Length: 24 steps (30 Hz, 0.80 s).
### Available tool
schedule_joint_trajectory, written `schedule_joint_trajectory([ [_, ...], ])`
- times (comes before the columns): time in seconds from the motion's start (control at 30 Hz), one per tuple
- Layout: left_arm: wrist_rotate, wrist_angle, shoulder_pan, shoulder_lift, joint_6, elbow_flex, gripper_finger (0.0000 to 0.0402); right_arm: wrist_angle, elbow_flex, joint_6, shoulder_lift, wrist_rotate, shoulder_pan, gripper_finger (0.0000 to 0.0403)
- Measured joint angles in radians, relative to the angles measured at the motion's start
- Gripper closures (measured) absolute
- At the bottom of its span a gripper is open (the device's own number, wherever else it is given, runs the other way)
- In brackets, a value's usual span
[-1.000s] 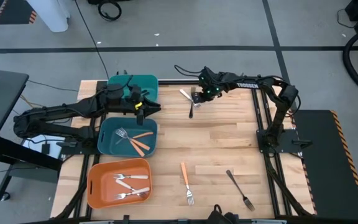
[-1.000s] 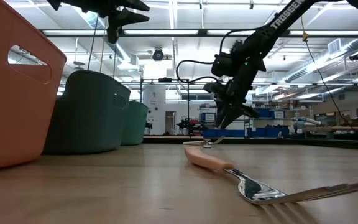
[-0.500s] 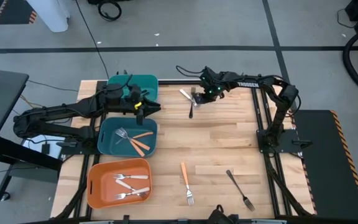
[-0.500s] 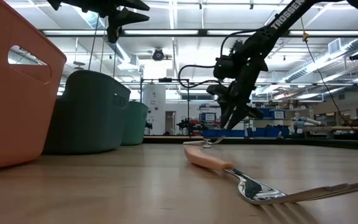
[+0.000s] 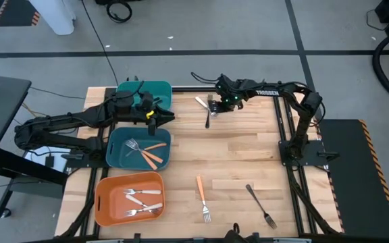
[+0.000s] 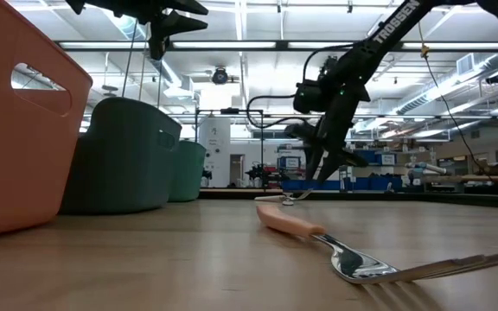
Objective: Sort silverware by color (type)
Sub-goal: Put the white fork into the orange bin
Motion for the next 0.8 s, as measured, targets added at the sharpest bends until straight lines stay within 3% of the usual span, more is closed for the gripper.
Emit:
schedule_joint_trajectory([
  [0.8, -0.001, -0.001, -0.001, 0.0, 0.026, 0.0, 0.0289, 0.06, 0.001, 0.067, 0.055, -0.002, 0.014, 0.0298],
])
